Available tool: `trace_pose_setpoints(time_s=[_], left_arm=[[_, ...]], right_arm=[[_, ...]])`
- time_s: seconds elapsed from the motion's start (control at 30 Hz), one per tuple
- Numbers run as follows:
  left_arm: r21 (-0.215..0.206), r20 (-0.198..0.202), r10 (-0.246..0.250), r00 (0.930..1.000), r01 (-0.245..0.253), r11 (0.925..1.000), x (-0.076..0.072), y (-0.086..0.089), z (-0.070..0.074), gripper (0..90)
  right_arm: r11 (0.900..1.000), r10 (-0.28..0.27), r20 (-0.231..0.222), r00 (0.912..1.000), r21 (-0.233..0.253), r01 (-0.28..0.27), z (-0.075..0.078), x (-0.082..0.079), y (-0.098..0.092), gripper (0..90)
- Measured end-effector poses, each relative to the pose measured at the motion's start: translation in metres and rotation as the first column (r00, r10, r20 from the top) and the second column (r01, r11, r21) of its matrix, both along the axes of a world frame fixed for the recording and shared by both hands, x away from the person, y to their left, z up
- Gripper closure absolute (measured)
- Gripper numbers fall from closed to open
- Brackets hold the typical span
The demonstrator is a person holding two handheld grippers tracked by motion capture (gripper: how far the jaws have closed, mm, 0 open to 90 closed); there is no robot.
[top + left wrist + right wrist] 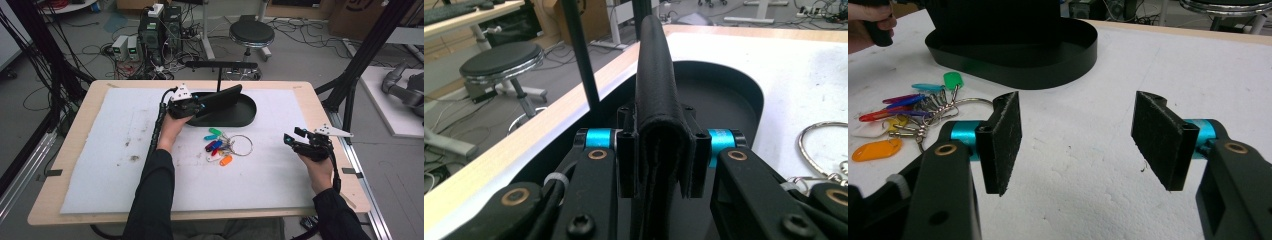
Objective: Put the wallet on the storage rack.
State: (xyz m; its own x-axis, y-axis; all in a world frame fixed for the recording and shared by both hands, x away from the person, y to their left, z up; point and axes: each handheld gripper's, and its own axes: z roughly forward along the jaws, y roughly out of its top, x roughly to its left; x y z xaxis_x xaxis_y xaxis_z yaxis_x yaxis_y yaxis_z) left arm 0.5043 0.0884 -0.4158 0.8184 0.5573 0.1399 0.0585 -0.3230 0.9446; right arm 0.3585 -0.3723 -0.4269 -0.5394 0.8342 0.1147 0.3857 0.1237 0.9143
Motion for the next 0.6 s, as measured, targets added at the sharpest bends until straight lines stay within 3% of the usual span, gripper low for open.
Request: trace_pose_setpoints(time_s=[0.23, 0.43, 0.6], left_arm=[[-0.041, -0.031, 0.009, 0.9995, -0.01, 0.9991, 0.0037, 0.0028, -0.0065, 73.2], [-0.02, -0.046, 0.031, 0.9984, -0.032, 0.9993, 0.0042, 0.005, -0.0079, 72.3], [0.041, -0.048, 0.071, 0.9963, -0.069, 0.9968, 0.0027, 0.0037, -0.0069, 67.5]], right_arm=[[1.0, 0.004, 0.0, 1.0, -0.003, -0.004, -0.0003, 0.0004, 0.0013, 37.4], [1.0, 0.005, -0.002, 1.0, 0.0, -0.005, -0.0003, 0.0003, 0.0013, 37.4], [1.0, 0.005, -0.003, 1.0, 0.001, -0.005, -0.0003, 0.0002, 0.0013, 37.4]])
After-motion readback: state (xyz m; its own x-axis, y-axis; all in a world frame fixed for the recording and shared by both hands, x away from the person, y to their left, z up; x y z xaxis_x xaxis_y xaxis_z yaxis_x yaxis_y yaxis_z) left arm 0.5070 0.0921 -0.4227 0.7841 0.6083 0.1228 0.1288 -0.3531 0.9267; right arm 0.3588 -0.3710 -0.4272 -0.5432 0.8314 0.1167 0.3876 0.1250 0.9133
